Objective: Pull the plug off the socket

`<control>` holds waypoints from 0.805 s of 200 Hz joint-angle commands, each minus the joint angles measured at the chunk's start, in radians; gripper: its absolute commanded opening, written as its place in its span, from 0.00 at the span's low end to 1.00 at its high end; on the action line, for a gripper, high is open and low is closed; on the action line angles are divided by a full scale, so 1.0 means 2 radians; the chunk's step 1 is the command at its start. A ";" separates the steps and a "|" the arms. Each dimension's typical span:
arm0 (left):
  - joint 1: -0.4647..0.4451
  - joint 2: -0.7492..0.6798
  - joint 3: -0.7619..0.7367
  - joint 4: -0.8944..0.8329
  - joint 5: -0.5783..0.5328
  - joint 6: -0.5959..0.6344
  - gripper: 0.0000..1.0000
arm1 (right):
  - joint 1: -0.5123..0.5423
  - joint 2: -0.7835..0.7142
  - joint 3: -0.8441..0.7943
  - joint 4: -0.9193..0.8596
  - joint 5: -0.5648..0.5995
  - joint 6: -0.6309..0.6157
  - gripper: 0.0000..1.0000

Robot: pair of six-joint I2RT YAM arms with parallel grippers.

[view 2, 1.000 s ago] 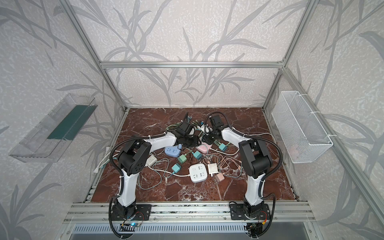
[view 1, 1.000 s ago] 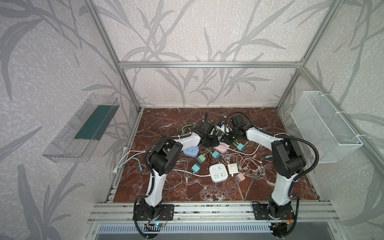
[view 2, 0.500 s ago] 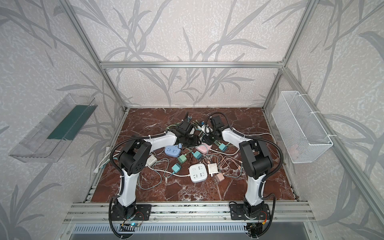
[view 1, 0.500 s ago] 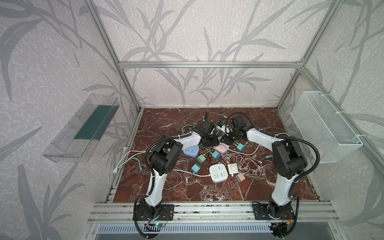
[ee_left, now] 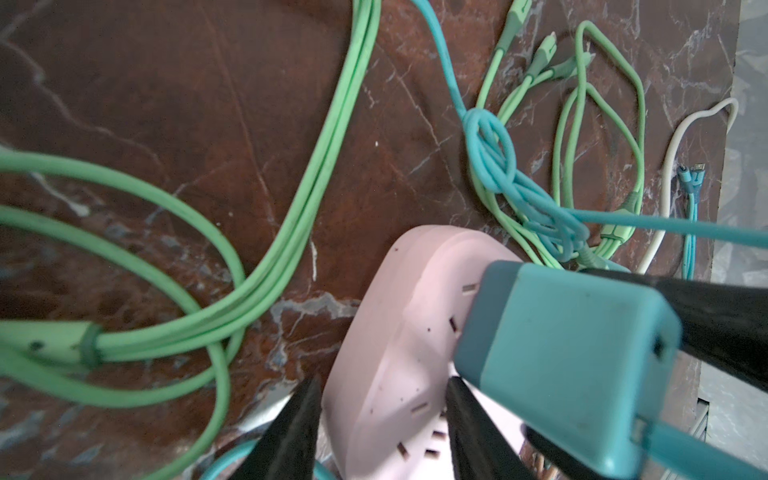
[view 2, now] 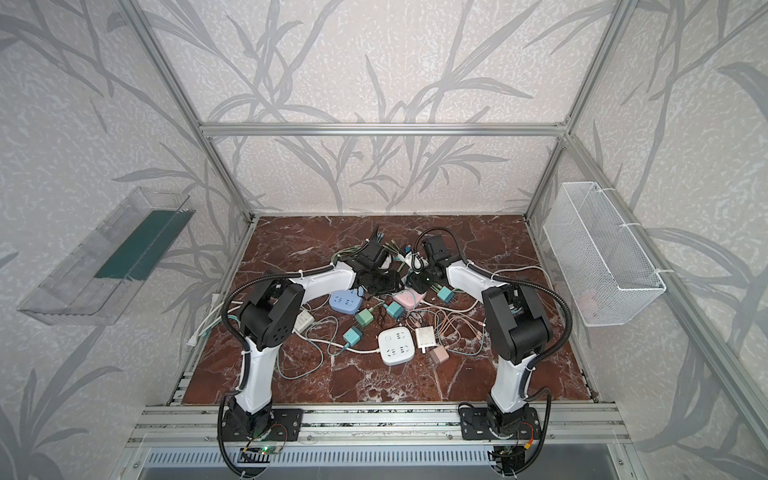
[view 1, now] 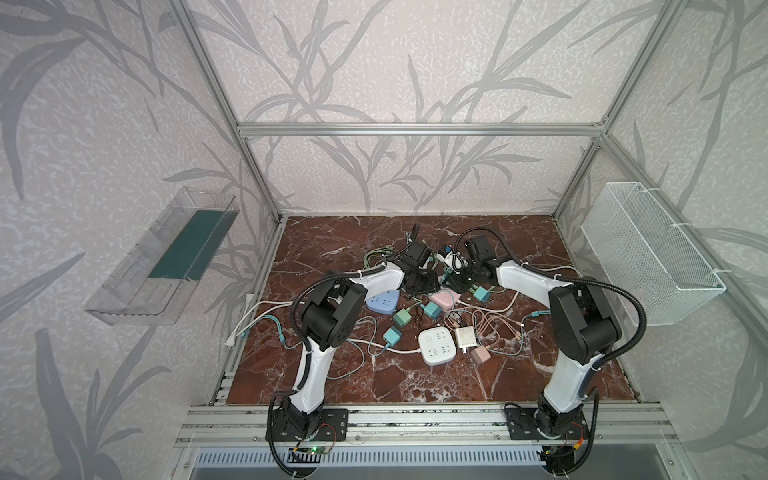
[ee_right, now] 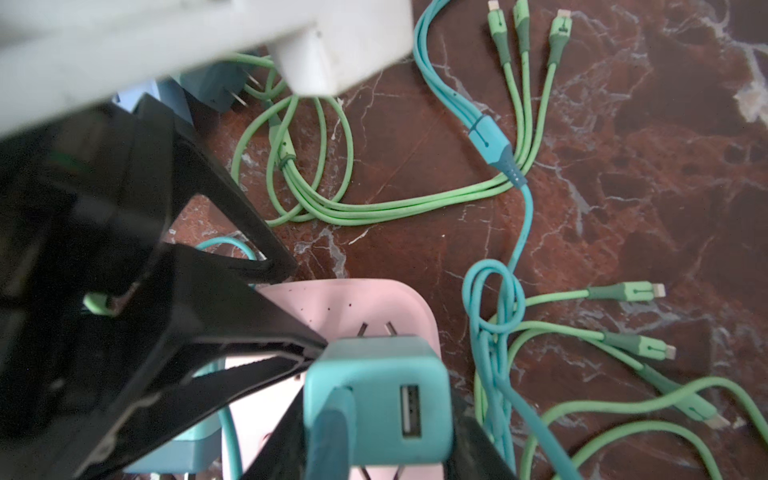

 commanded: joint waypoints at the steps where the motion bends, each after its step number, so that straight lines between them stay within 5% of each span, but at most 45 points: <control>1: 0.002 0.024 0.002 -0.033 -0.026 -0.005 0.50 | 0.008 -0.037 0.005 0.012 -0.032 0.017 0.07; 107: 0.002 0.033 0.005 -0.040 -0.023 -0.015 0.50 | 0.051 -0.045 -0.003 0.023 0.058 -0.007 0.05; 161: 0.001 0.034 0.004 -0.041 -0.024 -0.016 0.50 | 0.044 -0.047 0.003 0.030 0.048 0.027 0.05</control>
